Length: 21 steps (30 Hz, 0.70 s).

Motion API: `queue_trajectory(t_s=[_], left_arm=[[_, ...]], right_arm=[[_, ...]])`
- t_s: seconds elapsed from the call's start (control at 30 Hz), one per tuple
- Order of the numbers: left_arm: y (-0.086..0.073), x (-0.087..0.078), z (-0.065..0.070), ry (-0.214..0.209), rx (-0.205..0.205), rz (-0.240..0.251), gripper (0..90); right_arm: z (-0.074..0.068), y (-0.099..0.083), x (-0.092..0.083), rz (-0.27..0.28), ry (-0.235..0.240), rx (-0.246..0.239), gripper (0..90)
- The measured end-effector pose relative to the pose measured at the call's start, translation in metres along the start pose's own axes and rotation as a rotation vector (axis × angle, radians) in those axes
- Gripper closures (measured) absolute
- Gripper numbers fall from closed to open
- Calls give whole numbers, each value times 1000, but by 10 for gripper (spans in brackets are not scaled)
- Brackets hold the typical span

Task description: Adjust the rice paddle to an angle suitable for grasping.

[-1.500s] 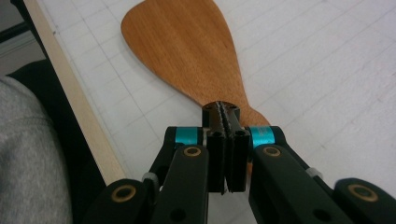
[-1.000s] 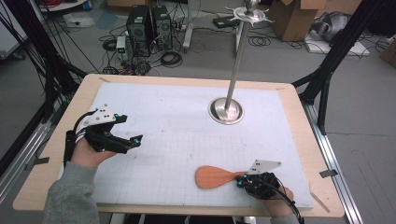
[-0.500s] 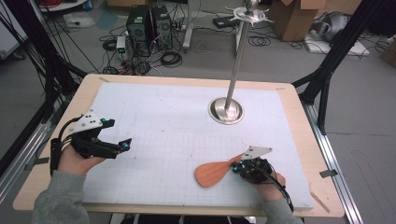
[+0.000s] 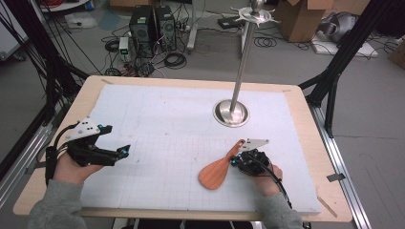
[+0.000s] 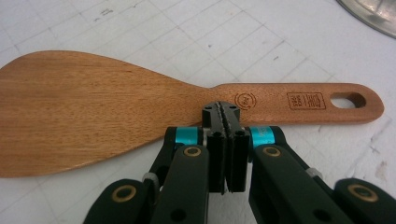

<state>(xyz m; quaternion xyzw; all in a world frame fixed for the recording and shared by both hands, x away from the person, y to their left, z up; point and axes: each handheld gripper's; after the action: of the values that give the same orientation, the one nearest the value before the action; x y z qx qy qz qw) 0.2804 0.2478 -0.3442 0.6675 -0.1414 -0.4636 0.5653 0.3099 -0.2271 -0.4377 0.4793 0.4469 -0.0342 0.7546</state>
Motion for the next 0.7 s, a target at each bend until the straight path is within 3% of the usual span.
queue_trajectory(t_s=[0.13, 0.23, 0.37, 0.5, 0.7], left_arm=[[-1, -1, 0, 3, -1, 1, 70], [-1, 0, 0, 3, -5, -1, 70], [-1, 0, 1, 0, 0, -8, 70], [-2, 0, 0, 1, -4, -5, 70], [-2, 0, 0, 1, -5, -8, 70]], right_arm=[[-1, 5, -7, 32, 8, 14, 892], [-10, 14, -8, 55, 28, -13, 892], [-28, 26, 3, 66, 95, -45, 892], [-41, 37, 13, 52, 153, -15, 893], [-55, 45, 23, 56, 178, -54, 893]])
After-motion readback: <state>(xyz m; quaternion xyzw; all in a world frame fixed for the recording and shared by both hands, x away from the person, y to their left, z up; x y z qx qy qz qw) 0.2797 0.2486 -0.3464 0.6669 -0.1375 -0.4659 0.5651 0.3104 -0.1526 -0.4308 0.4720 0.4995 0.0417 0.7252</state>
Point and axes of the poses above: each handheld gripper's, and its own axes: x roughly forward along the jaws, y roughly out of its top, z roughly to its right, and after that the axes turned 10 degrees about -y, right-handed
